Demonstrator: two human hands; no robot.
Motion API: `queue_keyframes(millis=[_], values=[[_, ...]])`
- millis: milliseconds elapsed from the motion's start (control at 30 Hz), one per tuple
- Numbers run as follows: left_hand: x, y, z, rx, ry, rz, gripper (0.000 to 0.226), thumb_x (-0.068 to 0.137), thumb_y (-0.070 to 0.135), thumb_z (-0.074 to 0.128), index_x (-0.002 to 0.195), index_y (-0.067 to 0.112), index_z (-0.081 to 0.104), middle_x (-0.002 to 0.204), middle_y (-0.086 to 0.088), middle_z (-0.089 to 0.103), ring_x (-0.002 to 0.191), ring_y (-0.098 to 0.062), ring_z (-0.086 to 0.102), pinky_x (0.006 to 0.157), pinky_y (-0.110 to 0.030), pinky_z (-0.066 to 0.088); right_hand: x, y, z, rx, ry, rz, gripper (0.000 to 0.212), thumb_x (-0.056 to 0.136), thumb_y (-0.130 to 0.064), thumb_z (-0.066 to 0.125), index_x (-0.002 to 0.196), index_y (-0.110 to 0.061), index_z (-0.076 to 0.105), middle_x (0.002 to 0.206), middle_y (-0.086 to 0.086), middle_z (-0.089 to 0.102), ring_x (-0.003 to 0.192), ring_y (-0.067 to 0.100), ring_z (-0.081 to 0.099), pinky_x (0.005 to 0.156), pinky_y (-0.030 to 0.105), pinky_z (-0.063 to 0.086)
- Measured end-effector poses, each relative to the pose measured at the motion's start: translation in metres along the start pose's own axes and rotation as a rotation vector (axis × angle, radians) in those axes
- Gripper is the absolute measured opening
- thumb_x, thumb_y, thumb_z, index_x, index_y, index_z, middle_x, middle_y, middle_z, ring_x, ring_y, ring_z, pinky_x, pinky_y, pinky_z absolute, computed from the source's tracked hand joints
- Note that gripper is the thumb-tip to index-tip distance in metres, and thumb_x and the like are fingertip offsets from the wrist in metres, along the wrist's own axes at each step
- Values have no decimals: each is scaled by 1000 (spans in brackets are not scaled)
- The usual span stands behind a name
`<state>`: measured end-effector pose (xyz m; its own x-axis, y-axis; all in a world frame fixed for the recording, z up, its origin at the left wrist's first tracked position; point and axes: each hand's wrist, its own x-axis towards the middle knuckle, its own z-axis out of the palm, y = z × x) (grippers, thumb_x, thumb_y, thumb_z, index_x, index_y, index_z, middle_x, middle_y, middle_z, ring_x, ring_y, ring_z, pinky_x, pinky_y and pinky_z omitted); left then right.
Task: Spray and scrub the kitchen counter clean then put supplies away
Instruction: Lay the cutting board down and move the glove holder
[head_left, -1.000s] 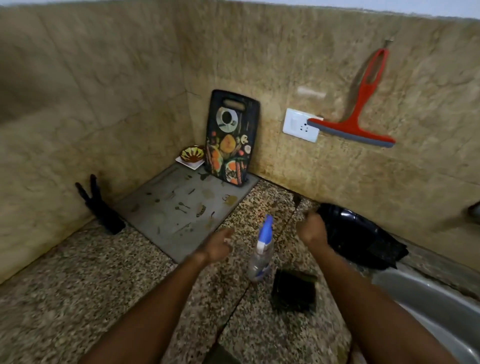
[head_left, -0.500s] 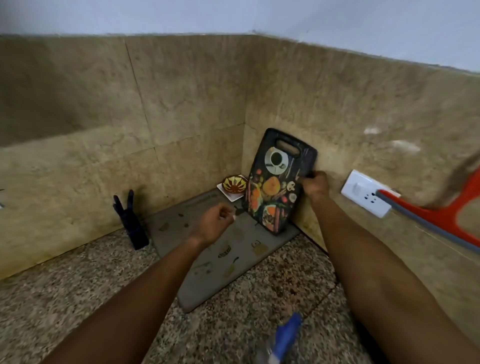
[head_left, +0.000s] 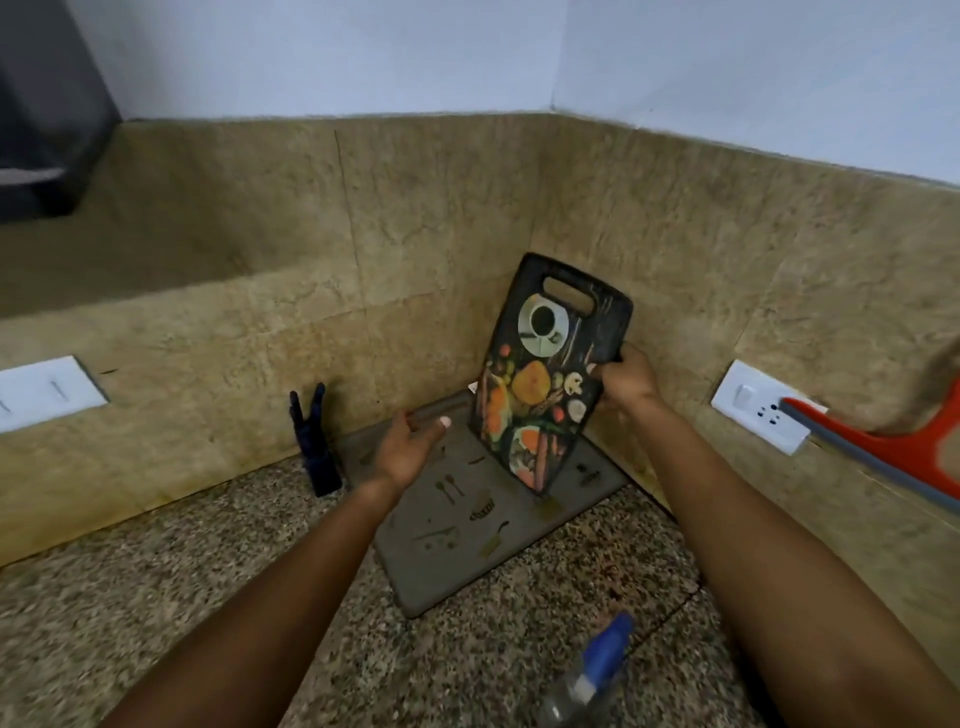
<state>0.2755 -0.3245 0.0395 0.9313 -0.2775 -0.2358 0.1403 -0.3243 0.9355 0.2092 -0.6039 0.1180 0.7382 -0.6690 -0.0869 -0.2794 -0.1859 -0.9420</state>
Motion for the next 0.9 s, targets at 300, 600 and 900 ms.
queue_keyframes(millis=[300,600,900], values=[[-71,-40,-152,-559,-31,-193,40,100,49,42,109,18,65,93,-5,74,83,-24,70,70,-38,57,-157,-83,90,520,-303,229,17,92,7,46,95,-7,55,94,13,65,82,29,65,52,45,61],[-183,-174,-342,-530,165,-215,21,101,17,50,115,7,62,94,-10,75,72,-20,72,56,-29,58,-236,-16,210,428,-408,351,22,91,-19,64,112,-14,61,118,9,65,96,23,65,72,37,55],[-317,-323,-482,-29,355,-440,12,91,15,67,94,3,68,64,-6,66,51,-15,63,47,-24,49,-397,91,390,-507,-600,221,33,78,-3,76,106,-9,59,109,11,63,100,32,60,81,38,49]])
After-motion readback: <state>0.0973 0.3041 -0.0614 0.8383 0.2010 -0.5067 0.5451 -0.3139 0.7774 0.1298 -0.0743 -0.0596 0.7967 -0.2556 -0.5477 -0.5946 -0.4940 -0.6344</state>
